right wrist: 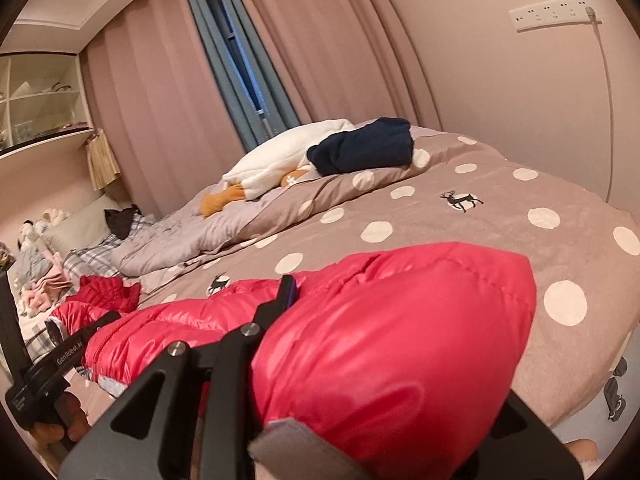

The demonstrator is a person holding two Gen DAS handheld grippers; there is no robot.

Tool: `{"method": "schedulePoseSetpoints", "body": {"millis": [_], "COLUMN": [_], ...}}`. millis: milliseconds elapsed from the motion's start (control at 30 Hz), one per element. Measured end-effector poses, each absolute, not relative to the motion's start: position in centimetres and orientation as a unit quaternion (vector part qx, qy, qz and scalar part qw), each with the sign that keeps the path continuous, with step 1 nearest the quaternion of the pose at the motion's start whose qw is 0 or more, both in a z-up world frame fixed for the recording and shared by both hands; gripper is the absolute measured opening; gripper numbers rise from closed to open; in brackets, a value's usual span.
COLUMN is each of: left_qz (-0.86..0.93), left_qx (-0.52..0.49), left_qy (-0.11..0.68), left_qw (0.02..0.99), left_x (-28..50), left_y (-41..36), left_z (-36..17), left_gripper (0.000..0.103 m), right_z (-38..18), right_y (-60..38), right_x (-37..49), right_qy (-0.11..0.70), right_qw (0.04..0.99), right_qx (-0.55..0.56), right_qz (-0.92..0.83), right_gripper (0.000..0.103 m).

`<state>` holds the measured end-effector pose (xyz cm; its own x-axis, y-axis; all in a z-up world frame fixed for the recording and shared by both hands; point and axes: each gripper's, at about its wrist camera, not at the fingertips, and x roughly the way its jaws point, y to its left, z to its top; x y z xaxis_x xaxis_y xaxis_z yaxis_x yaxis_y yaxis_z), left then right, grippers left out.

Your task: Fold large clothes

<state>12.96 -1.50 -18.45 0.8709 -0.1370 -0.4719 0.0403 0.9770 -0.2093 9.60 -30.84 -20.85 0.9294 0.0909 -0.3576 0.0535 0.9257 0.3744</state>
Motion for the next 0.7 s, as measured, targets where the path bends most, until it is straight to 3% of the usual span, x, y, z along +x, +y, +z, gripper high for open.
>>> {"method": "schedulePoseSetpoints", "body": {"millis": [200, 700], "left_qz": [-0.056, -0.037], "left_qx": [-0.053, -0.081], "left_qy": [0.244, 0.264], "left_qw": [0.967, 0.960], "left_x": [14.6, 16.3], "left_y": [-3.2, -1.7], "left_z": [-19.1, -21.1], "left_gripper": [0.022, 0.022], "right_z": [-21.6, -21.6], "right_y": [-31.1, -30.1], "right_x": [11.3, 14.3], "right_qy": [0.201, 0.209], "right_qw": [0.961, 0.963], "right_qx": [0.187, 0.173], "right_qz": [-0.021, -0.010], "right_gripper": [0.021, 0.022]}}
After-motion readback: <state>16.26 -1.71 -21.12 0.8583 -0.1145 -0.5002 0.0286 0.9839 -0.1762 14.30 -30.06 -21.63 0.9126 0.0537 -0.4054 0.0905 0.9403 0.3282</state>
